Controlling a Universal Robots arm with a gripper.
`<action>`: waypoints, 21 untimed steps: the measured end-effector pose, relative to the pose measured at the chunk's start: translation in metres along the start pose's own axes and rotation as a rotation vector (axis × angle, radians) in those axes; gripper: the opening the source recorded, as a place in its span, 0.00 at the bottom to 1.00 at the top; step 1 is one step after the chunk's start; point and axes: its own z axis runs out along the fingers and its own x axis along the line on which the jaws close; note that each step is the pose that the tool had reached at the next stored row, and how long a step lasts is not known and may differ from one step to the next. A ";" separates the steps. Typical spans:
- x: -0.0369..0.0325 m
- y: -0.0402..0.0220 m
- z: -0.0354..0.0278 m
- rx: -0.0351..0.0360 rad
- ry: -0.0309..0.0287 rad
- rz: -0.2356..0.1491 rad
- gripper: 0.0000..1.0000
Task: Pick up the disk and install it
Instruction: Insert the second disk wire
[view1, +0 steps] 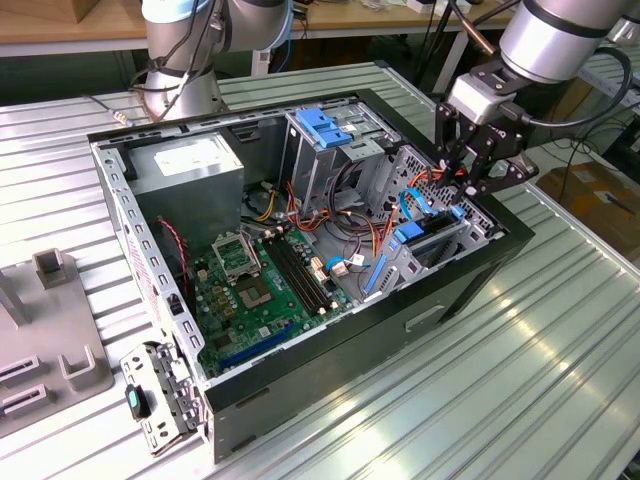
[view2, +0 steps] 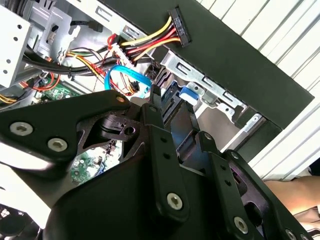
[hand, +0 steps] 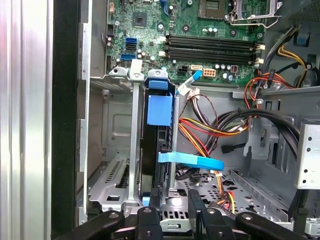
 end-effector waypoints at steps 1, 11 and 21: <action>-0.0003 -0.0007 0.0000 0.0000 0.0000 0.000 0.36; -0.0013 -0.0041 0.0004 0.0000 -0.0001 -0.001 0.36; -0.0018 -0.0076 0.0006 0.0000 0.0000 -0.001 0.36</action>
